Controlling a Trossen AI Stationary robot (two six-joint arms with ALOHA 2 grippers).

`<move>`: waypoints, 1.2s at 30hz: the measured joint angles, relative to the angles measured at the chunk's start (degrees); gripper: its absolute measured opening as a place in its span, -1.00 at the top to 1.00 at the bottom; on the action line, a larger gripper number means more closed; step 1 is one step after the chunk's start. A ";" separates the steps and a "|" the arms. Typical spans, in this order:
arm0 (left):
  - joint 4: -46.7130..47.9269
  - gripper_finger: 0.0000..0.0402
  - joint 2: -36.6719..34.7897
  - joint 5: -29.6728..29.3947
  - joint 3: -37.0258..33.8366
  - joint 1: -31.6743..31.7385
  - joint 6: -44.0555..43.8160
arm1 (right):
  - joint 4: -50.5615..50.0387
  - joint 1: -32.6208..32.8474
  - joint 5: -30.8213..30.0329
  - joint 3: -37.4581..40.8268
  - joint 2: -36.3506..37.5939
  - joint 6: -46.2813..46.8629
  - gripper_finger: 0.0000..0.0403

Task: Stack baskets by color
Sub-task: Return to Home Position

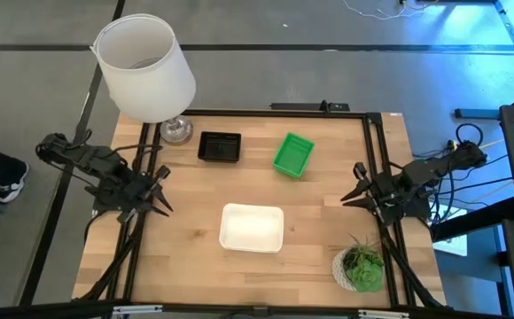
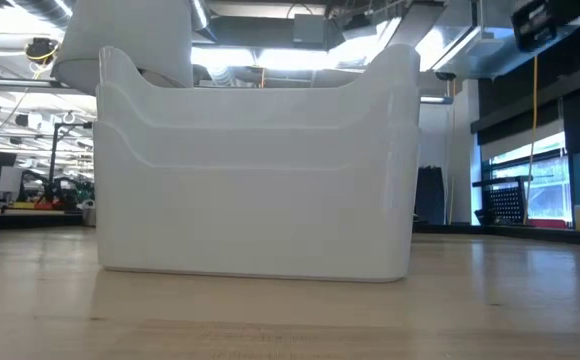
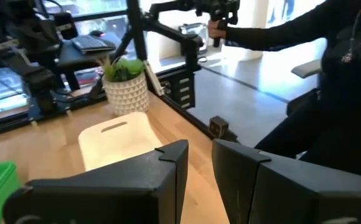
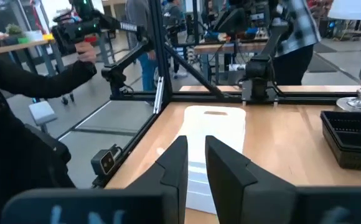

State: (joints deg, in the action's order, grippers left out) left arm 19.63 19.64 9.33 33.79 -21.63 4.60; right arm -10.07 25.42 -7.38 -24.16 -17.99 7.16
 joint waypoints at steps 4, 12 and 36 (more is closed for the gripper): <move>-0.21 0.68 -6.43 -1.66 -3.41 0.00 -0.27 | 3.35 -1.18 0.21 4.47 3.89 0.05 0.72; 0.18 0.68 -18.87 -4.22 -9.43 0.00 -1.13 | 4.22 -2.75 1.23 8.84 11.62 0.91 0.72; -9.31 0.68 -19.47 -7.27 -19.71 0.00 1.55 | 16.99 -2.81 1.00 22.87 17.90 -1.21 0.72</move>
State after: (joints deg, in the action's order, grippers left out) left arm 10.31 0.16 2.07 14.07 -21.63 6.15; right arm 6.92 22.61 -6.38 -1.29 -0.08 5.94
